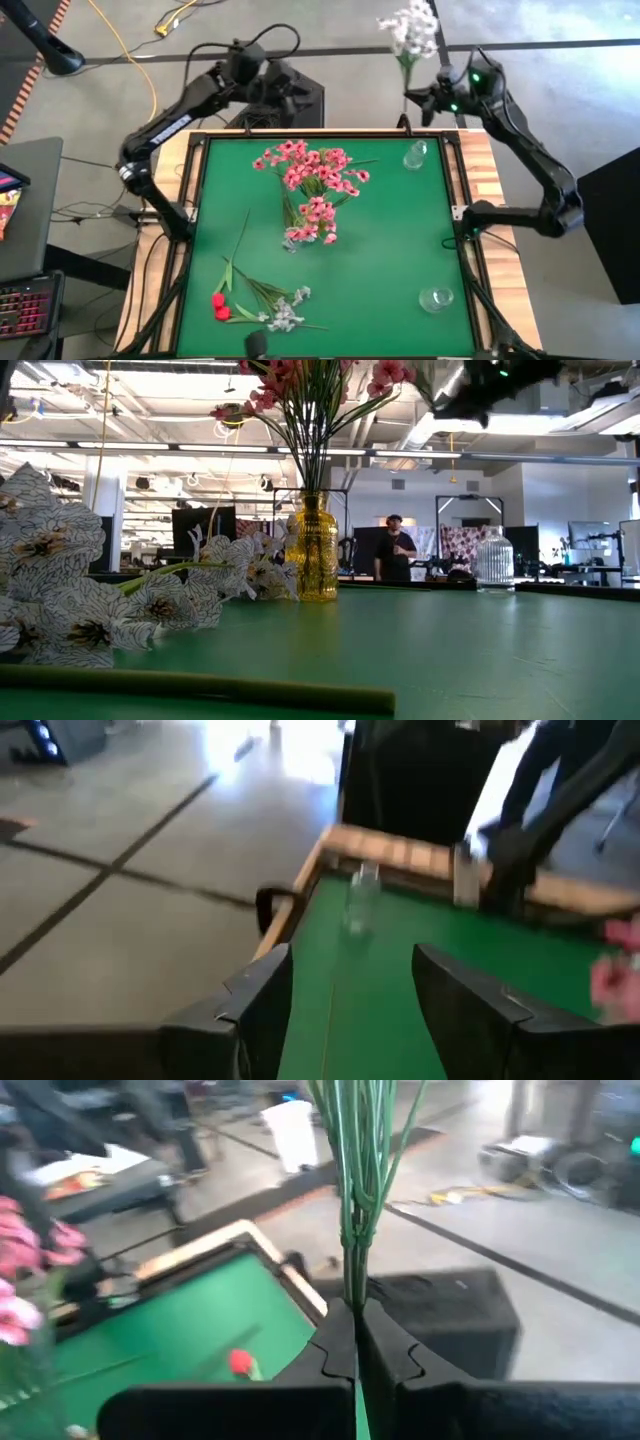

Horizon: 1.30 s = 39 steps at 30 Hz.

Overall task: Sort flowers into vase by color
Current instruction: Put the white flowers into the top transparent vase

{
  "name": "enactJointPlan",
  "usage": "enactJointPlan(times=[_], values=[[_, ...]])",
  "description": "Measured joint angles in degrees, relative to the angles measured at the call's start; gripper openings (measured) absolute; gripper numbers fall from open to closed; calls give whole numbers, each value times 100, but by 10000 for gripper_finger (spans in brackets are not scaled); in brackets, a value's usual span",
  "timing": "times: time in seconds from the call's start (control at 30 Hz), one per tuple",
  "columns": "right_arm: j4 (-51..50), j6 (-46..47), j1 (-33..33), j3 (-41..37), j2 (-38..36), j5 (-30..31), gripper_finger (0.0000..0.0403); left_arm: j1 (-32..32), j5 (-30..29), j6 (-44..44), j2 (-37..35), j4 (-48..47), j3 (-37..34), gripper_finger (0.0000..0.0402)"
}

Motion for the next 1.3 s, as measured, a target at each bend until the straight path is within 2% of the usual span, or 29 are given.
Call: enactJointPlan(times=[0.17,0.3,0.47,0.63,0.8,1.3], values=[[390,226,-385,-1169,-812,406,24,72,8,244,-698,3,-993,175],[1003,613,-402,-1935,-1215,587,24,135,9,-73,-1404,976,-2426,161],[999,591,-329,-2520,-1660,1247,24,130,32,-882,-2231,2551,-4192,154],[1054,434,-374,-2863,-2064,1690,24,130,-72,-1522,-2729,3553,-5328,153],[1360,463,-357,-3166,-2128,1753,24,128,-222,-1859,-2942,3819,-5733,153],[1504,-165,-145,-3590,-2009,2108,24,119,-153,-2102,-2952,3885,-5756,153]])
